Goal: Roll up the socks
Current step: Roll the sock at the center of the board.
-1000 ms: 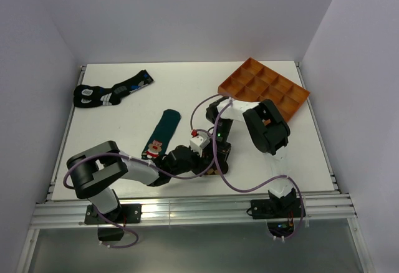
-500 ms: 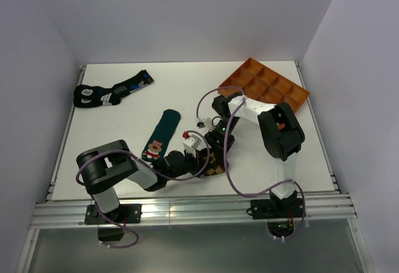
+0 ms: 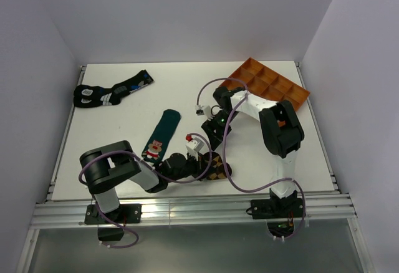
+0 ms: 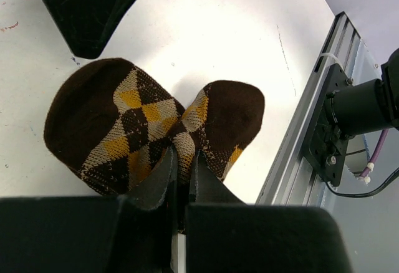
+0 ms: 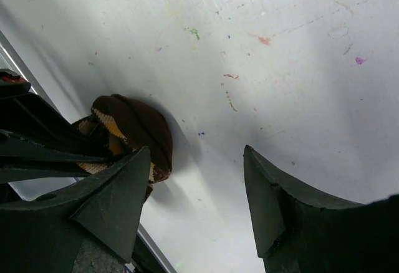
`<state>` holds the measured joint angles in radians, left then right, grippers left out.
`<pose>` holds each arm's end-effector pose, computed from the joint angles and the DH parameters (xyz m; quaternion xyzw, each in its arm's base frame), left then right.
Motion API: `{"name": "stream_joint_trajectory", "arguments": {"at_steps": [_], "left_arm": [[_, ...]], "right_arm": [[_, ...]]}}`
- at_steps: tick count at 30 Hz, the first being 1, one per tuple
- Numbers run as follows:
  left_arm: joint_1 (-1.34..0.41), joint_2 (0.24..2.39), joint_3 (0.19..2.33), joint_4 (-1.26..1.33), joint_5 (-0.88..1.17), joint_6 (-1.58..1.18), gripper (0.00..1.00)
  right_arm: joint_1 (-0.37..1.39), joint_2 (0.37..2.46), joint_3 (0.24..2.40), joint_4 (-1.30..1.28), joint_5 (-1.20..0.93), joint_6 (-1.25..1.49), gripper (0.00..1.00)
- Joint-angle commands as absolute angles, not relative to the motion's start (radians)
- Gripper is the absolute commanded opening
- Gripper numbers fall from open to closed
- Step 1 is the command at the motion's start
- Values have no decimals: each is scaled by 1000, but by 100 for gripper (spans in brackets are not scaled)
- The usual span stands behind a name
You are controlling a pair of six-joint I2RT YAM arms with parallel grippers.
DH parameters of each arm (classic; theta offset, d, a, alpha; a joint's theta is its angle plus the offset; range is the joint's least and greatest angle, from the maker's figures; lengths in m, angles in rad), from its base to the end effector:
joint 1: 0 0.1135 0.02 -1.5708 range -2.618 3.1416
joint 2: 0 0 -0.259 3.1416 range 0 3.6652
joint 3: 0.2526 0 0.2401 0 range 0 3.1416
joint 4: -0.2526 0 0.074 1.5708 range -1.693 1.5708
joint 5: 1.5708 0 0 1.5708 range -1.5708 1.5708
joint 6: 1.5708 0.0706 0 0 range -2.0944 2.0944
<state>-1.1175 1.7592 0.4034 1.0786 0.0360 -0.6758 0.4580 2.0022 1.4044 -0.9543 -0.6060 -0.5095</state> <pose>0.1360 -0.2850 0.1140 0.1854 0.7761 -0.4797 0.3649 0.3022 0.1938 0.1355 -0.4464 0.8436 0.2980 0.0166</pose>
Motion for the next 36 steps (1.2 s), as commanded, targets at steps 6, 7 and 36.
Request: {"name": "stream_joint_trajectory", "arguments": {"at_steps": [6, 7, 36], "left_arm": [[-1134, 1795, 383, 888, 68, -672, 0], [-1134, 1793, 383, 885, 67, -670, 0], [-1134, 1790, 384, 795, 78, -758, 0]], "right_arm": [[482, 2008, 1399, -980, -640, -540, 68], [483, 2005, 1391, -995, -644, -552, 68], [446, 1876, 1266, -882, -503, -500, 3]]}}
